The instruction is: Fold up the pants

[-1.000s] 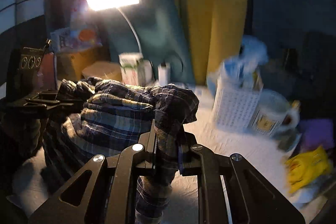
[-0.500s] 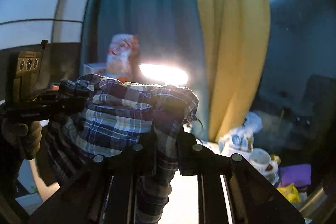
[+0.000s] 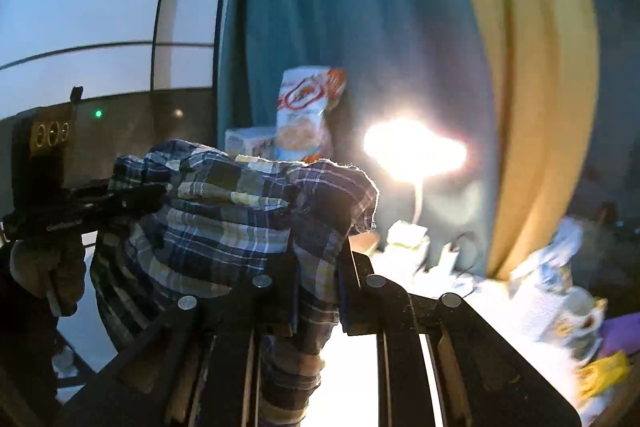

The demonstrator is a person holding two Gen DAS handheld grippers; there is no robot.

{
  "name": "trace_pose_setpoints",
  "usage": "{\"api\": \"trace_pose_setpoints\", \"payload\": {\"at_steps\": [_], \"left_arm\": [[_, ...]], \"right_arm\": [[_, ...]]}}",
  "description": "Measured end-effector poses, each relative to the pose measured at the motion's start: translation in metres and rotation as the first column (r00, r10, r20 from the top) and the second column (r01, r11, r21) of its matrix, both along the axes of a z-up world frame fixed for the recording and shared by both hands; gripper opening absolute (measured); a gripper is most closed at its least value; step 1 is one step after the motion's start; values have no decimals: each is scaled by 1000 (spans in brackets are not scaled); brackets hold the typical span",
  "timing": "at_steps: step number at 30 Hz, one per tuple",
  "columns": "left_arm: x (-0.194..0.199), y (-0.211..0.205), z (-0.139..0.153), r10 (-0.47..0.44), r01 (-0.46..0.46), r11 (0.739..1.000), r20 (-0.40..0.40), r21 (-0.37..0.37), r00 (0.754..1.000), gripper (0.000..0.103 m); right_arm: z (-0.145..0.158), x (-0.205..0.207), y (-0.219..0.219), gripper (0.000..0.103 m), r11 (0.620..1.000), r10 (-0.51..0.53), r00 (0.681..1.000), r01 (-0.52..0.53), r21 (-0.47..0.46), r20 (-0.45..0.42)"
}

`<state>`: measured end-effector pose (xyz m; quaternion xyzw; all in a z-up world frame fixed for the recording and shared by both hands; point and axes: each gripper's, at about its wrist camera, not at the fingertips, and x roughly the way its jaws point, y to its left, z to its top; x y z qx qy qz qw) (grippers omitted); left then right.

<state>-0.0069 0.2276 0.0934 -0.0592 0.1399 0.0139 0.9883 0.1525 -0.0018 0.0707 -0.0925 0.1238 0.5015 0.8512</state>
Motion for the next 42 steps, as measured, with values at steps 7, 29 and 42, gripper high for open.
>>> {"api": "trace_pose_setpoints", "payload": {"at_steps": [7,29,42], "left_arm": [[32,54,-66,57,-71,993,-150,-92,987,18],[105,121,-169,102,-211,947,-396,-244,913,46],[67,77,-117,211,-256,961,-319,-106,924,48]], "right_arm": [[-59,27,70,16,995,-9,992,-4,-103,-129],[-185,107,116,27,946,-214,911,104,-307,-352],[-151,93,74,60,947,-250,918,166,-275,-307]]}}
